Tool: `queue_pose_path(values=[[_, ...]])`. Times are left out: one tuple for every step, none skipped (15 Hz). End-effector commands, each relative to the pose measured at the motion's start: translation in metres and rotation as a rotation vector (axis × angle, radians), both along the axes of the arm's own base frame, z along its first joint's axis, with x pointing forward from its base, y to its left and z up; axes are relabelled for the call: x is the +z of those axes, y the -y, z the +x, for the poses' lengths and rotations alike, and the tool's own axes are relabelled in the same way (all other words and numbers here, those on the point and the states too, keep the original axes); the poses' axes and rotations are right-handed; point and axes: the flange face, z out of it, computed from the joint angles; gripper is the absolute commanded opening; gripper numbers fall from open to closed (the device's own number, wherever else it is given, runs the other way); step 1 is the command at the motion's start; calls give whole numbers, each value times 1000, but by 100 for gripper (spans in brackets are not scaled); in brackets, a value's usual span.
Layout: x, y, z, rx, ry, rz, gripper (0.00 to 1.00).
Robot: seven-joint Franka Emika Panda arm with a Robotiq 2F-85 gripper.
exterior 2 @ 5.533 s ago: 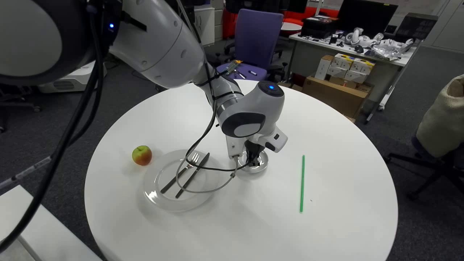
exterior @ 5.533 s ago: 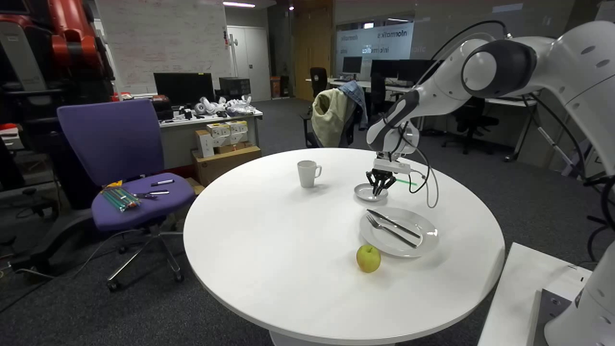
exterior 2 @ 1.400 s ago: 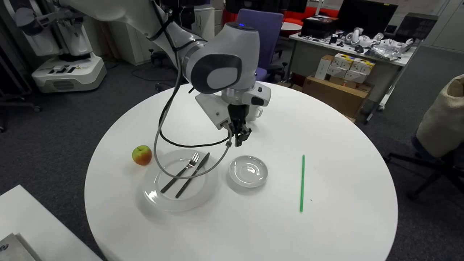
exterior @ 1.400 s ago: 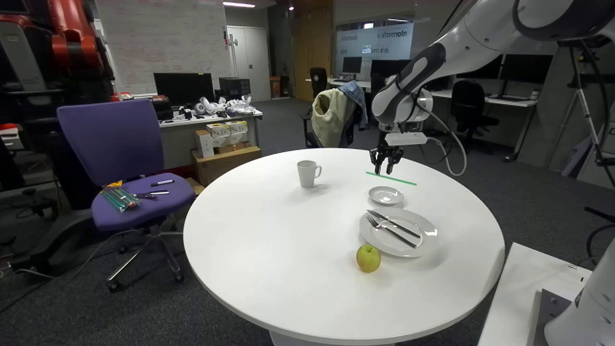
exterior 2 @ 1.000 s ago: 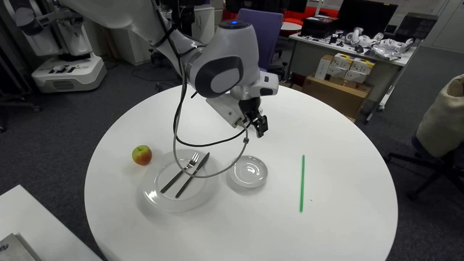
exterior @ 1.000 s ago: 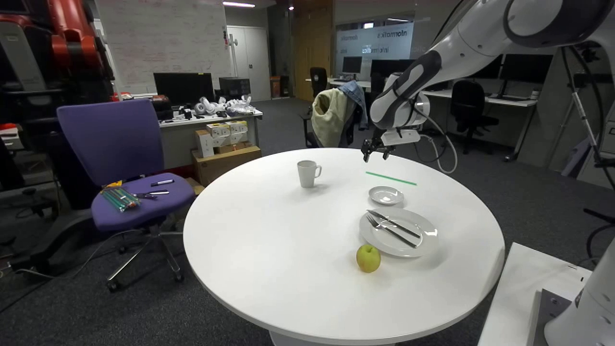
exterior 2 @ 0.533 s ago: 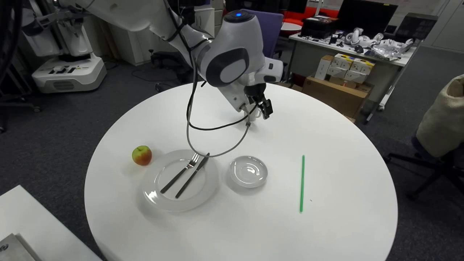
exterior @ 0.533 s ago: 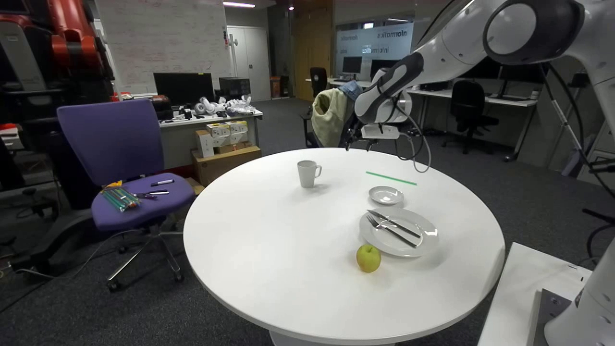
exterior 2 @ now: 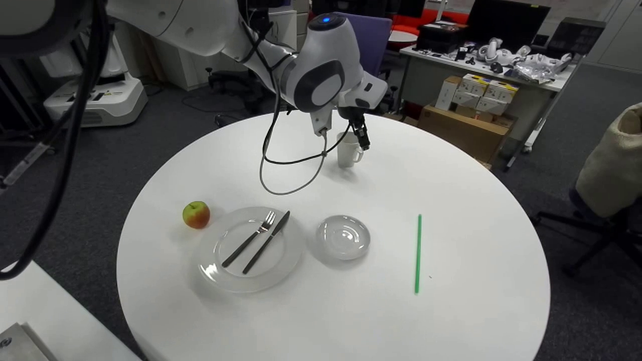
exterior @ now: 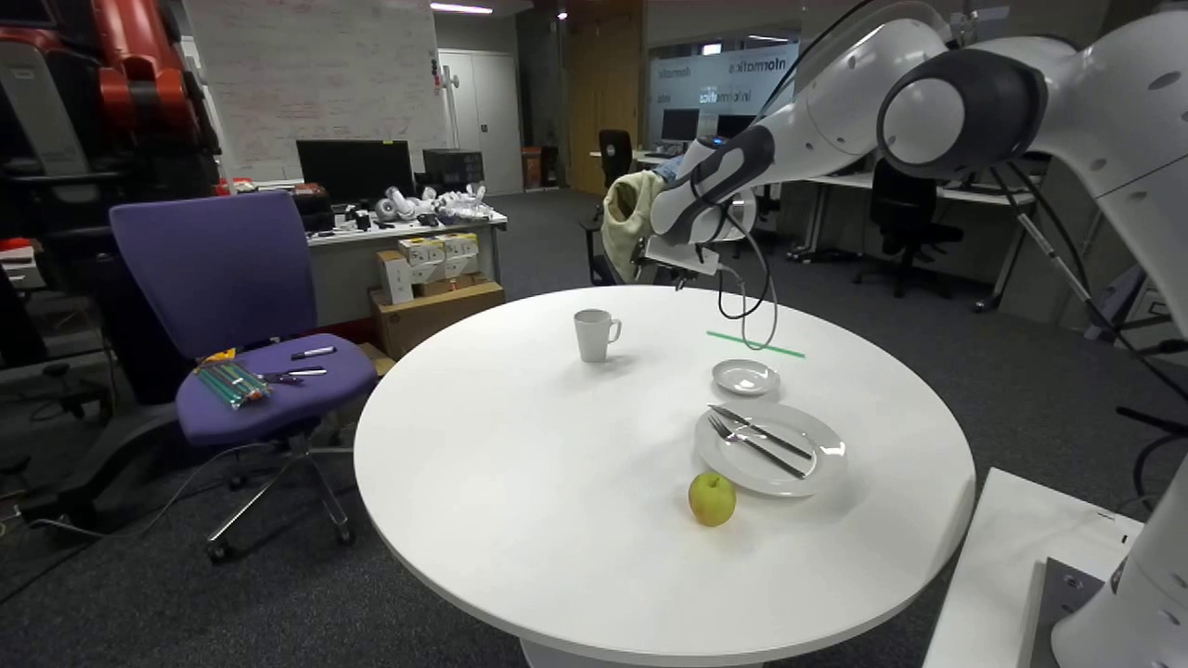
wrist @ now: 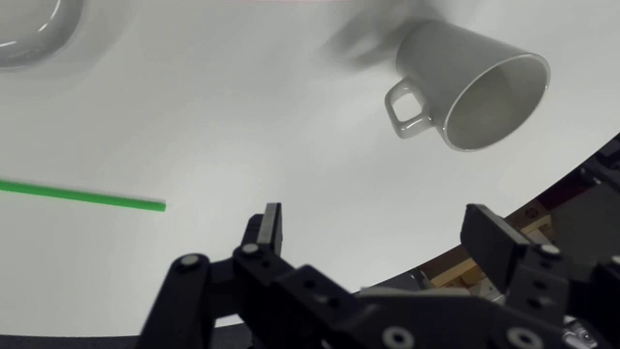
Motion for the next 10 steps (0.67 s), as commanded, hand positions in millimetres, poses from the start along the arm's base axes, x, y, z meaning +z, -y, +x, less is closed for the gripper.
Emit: queue_pose_path(values=[[2, -16, 19, -92, 10, 60, 100], [0, -22, 22, -103, -9, 86, 100], [-4, -27, 23, -107, -36, 113, 100], [-6, -32, 26, -112, -56, 128, 100], [-8, -35, 28, -119, -72, 144, 100], [-9, -37, 31, -126, -85, 162, 100], [-10, -38, 33, -134, -91, 173, 100], [-10, -39, 36, -142, -89, 177, 100], [-11, -39, 39, -152, -89, 179, 100], [-11, -40, 41, -160, -95, 184, 100]])
